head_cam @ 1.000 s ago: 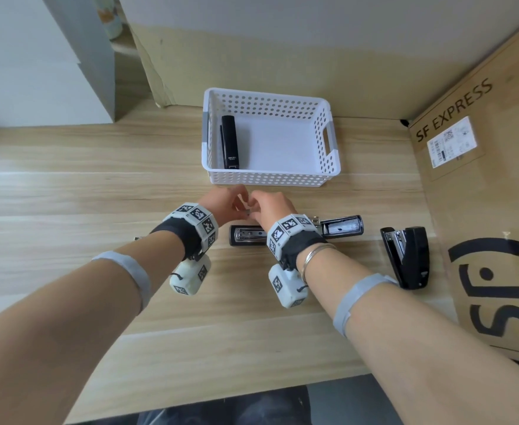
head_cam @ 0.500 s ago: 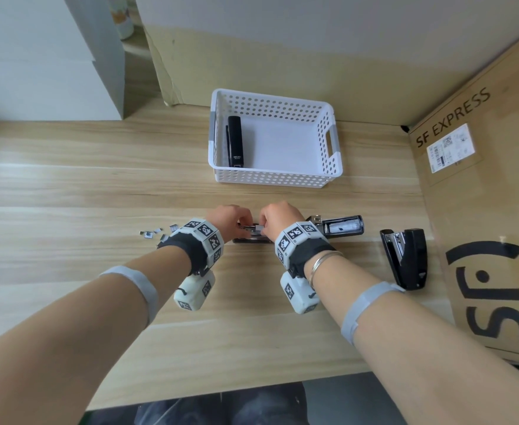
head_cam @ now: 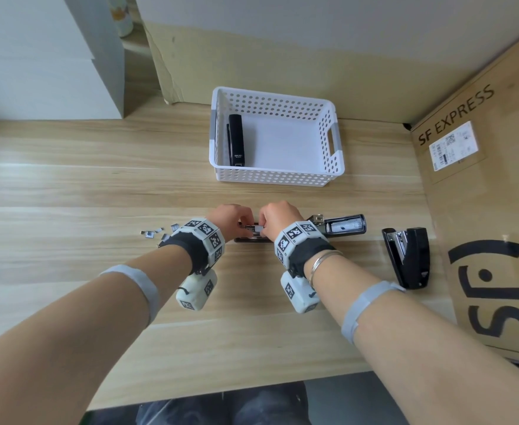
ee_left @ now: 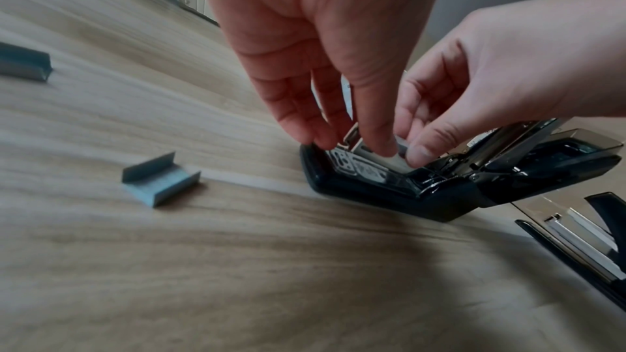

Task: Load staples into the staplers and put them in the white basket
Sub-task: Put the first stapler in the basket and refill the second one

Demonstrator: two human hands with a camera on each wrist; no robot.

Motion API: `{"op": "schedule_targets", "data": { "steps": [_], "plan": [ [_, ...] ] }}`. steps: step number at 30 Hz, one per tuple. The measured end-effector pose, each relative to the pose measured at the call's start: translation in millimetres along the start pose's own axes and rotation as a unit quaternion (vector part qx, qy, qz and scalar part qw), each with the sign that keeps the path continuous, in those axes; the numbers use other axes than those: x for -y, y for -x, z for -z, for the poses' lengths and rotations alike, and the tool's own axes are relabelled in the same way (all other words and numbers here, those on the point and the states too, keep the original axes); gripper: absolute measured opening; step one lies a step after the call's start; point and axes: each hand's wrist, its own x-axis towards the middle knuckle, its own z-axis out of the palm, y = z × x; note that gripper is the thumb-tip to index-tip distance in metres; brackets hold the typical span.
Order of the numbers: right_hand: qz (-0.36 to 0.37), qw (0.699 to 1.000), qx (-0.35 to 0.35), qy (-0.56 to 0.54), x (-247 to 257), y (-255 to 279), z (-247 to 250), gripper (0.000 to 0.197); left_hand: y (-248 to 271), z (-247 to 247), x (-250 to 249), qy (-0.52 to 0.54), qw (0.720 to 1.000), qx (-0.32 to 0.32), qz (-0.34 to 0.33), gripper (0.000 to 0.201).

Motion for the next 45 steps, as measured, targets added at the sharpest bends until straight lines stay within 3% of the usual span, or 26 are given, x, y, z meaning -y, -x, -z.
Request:
{"op": "schedule_targets", "data": {
  "steps": [6,10,16,20,25,28,37,40,45],
  "plan": [
    [-0.032,0.998,0.009,-0.053,1.5,-6.5,3.7,0.016,0.6,6.3,3.1,0.015,1.000,0.023,-0.001,0.024],
    [-0.030,0.999,0.018,-0.018,3.8,-5.8,6.3,0.019,5.7,20.7,13.6,0.026,0.999,0.029,0.000,0.024],
    [-0.037,0.992,0.015,0.123,0.8,4.8,13.2,0.016,19.8,36.2,39.3,-0.088,0.992,0.074,0.051,0.036],
    [-0.029,0.994,0.009,0.102,6.3,1.2,10.6,0.018,30.3,30.5,48.5,-0.136,0.983,0.107,0.068,0.044],
    [-0.022,0.998,0.002,0.056,11.3,-3.3,3.1,0.017,35.5,17.8,44.6,-0.158,0.978,0.103,0.090,0.042],
    [-0.028,0.997,0.021,0.068,11.6,-1.6,1.5,0.021,34.3,12.0,41.7,-0.168,0.976,0.097,0.093,0.036],
    [-0.011,0.996,-0.018,0.082,5.7,4.8,11.4,0.020,32.1,13.9,39.7,-0.174,0.977,0.093,0.075,0.023],
    [0.015,0.997,-0.025,0.072,10.9,4.8,8.8,0.022,32.2,17.1,31.4,-0.133,0.988,0.057,0.059,0.020],
    [0.053,0.998,-0.027,-0.015,20.0,4.1,8.2,0.020,22.1,27.6,14.5,0.083,0.995,-0.063,0.009,0.008]
  ]
}}
